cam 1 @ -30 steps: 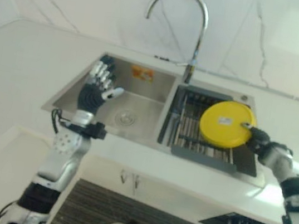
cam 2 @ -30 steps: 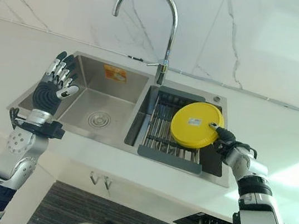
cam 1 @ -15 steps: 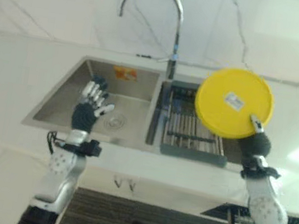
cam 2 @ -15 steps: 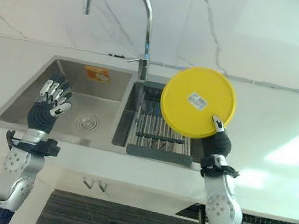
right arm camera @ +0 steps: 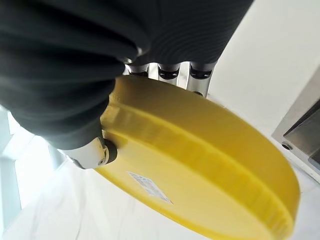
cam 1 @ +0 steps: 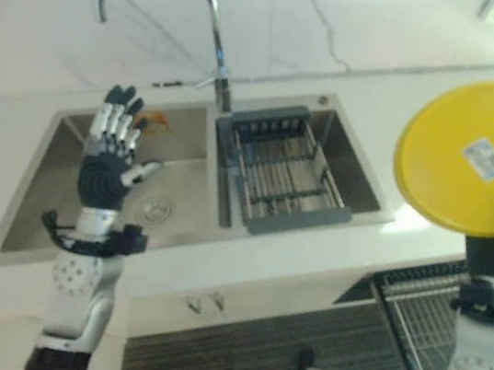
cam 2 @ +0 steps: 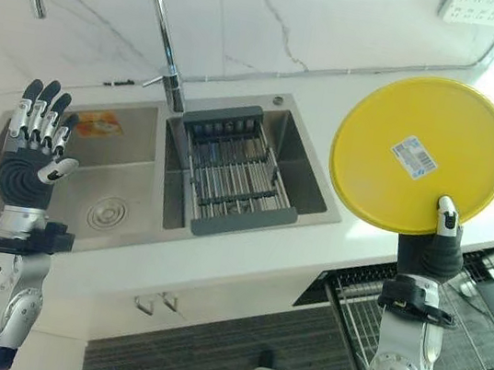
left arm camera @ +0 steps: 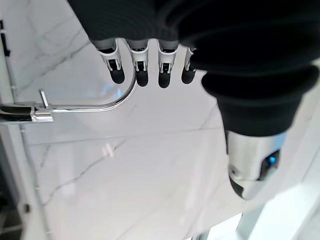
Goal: Place the dishes in the dishwasher.
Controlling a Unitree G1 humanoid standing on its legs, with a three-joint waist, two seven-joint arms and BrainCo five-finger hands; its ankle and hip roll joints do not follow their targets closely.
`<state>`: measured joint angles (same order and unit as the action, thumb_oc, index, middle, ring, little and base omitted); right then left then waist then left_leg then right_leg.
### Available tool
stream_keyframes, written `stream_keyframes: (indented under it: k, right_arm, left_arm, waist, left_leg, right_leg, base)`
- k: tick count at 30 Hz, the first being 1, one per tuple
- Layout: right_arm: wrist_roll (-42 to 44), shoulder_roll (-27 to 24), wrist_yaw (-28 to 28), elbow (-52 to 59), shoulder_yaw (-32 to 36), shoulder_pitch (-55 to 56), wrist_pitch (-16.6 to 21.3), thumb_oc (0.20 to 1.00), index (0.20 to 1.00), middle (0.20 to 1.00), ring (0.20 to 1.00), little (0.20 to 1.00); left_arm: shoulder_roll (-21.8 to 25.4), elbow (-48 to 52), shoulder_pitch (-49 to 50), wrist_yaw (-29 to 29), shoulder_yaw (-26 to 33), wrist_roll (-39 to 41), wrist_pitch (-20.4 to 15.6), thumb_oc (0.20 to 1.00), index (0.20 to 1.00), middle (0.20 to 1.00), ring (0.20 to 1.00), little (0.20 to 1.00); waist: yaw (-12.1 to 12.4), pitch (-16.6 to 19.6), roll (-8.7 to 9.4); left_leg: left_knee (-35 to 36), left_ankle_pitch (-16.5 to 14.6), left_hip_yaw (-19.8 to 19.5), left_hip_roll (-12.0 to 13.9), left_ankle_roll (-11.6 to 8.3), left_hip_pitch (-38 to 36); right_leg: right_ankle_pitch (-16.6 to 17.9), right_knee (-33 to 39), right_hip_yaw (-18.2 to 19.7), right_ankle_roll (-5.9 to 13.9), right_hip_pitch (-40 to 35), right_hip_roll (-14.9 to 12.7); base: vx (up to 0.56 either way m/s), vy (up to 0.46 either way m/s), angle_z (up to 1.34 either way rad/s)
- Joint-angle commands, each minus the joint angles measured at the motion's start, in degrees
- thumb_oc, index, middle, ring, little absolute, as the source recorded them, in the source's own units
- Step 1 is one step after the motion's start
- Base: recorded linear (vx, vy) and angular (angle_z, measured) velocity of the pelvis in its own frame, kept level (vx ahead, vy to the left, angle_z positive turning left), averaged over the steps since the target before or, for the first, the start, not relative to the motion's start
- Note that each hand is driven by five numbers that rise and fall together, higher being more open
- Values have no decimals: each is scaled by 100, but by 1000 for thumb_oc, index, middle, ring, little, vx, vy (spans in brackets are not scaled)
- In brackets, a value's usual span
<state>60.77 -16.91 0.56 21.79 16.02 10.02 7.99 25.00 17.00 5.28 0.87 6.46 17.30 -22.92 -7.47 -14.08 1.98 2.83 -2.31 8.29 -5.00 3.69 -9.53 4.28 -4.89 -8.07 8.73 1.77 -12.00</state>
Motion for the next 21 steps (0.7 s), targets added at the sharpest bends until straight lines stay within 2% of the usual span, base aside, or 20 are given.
stream_keyframes:
  k: [1, 2, 4, 5, 8, 10, 11, 12, 13, 16, 17, 19, 20, 21]
  right_arm:
    - [7, -26, -278, 159, 134, -528, 226, 200, 200, 200, 200, 200]
    - [111, -111, -264, 155, 154, -523, 242, 200, 200, 200, 200, 200]
    - [119, -284, -164, 177, 151, -650, 622, 200, 200, 200, 200, 200]
    - [4, -372, -110, 229, 120, -756, 911, 200, 200, 200, 200, 200]
    - [-99, -338, -33, 251, -36, -931, 1191, 200, 200, 200, 200, 200]
    - [-142, -222, -59, 271, -160, -1015, 1120, 200, 200, 200, 200, 200]
    - [-251, -180, -42, 309, -182, -993, 1128, 200, 200, 200, 200, 200]
    - [-299, -53, -147, 363, -181, -839, 1030, 200, 200, 200, 200, 200]
    - [-273, -6, -226, 379, -200, -787, 998, 200, 200, 200, 200, 200]
    - [-419, 40, -336, 467, -220, -723, 1057, 200, 200, 200, 200, 200]
    - [-655, -24, -453, 555, -268, -670, 1216, 200, 200, 200, 200, 200]
    - [-862, -88, -548, 654, -347, -663, 1333, 200, 200, 200, 200, 200]
    - [-782, -127, -754, 645, -434, -800, 1294, 200, 200, 200, 200, 200]
    - [-799, -158, -800, 643, -528, -928, 1196, 200, 200, 200, 200, 200]
  left_arm:
    - [595, 418, 251, 87, 181, -857, -629, 1000, 1000, 1000, 1000, 1000]
    - [739, 418, 231, 164, 192, -959, -635, 1000, 1000, 1000, 1000, 1000]
    - [879, 418, 66, 254, 79, -981, -702, 1000, 1000, 1000, 1000, 1000]
    - [836, 480, -80, 375, -105, -1158, -687, 1000, 1000, 1000, 1000, 1000]
    - [770, 431, -419, 598, -513, -1686, -429, 1000, 1000, 1000, 1000, 1000]
    - [850, 360, -618, 795, -659, -1976, -182, 1000, 1000, 1000, 1000, 1000]
    - [867, 379, -630, 792, -648, -1970, -155, 1000, 1000, 1000, 1000, 1000]
    - [930, 363, -571, 682, -572, -2013, -145, 1000, 1000, 1000, 1000, 1000]
    - [1013, 349, -569, 663, -567, -2025, -195, 1000, 1000, 1000, 1000, 1000]
    - [1091, 426, -526, 627, -494, -2033, -243, 1000, 1000, 1000, 1000, 1000]
    - [1111, 489, -556, 655, -488, -2065, -204, 1000, 1000, 1000, 1000, 1000]
    - [1099, 494, -643, 668, -504, -2169, -186, 1000, 1000, 1000, 1000, 1000]
    - [1078, 480, -724, 685, -512, -2175, -170, 1000, 1000, 1000, 1000, 1000]
    - [1015, 453, -754, 689, -539, -2108, -116, 1000, 1000, 1000, 1000, 1000]
  waist:
    - [263, 171, -106]
    - [266, 182, -116]
    - [324, 225, -130]
    - [410, 271, -93]
    - [580, 327, -7]
    - [896, 372, 95]
    - [962, 379, 126]
    - [1023, 432, 196]
    - [1002, 446, 206]
    - [933, 441, 177]
    - [820, 434, 118]
    - [710, 443, 70]
    - [745, 467, 37]
    - [781, 484, 9]
  left_leg:
    - [-39, -750, -589, 189, -373, -458]
    - [18, -680, -566, 211, -319, -396]
    - [24, -564, -456, 264, -188, -193]
    - [38, -509, -322, 296, -133, -56]
    - [140, -393, -119, 374, -114, 82]
    - [217, -232, -62, 550, -291, 335]
    - [217, -213, -18, 592, -333, 371]
    - [217, -219, 180, 748, -481, 380]
    - [217, -221, 264, 862, -569, 343]
    - [217, -187, 369, 1144, -764, 281]
    - [217, -139, 305, 1375, -896, 273]
    - [217, -94, 210, 1566, -992, 301]
    - [217, 30, 183, 1762, -1098, 387]
    - [188, 164, 167, 1929, -1197, 463]
  right_leg:
    - [529, 440, -180, 284, 558, 164]
    - [320, 241, -126, 227, 532, 297]
    - [-160, -323, -83, 86, 387, 613]
    - [-305, -441, -238, 19, 181, 621]
    - [-424, -520, -476, 22, -203, 445]
    - [-140, -345, -877, 210, -630, -184]
    - [-30, -213, -974, 276, -736, -360]
    - [388, 273, -1237, 495, -996, -858]
    - [609, 507, -1308, 586, -1026, -1048]
    - [965, 733, -1340, 627, -885, -1263]
    - [866, 892, -1114, 627, -759, -1231]
    - [654, 815, -806, 627, -618, -1094]
    - [390, 756, -833, 627, -605, -964]
    - [276, 785, -869, 627, -586, -865]
  base:
    - [-157, 237, -30]
    - [-284, 185, -28]
    - [-366, 133, -25]
    - [-326, 51, -39]
    - [-215, -89, -75]
    - [-229, -326, -102]
    - [-227, -542, -156]
    - [-150, -602, -164]
    - [-122, -624, -109]
    - [-61, -546, -91]
    - [-57, -709, -51]
    - [-75, -747, 9]
    - [-109, -697, 41]
    - [-119, -667, 24]
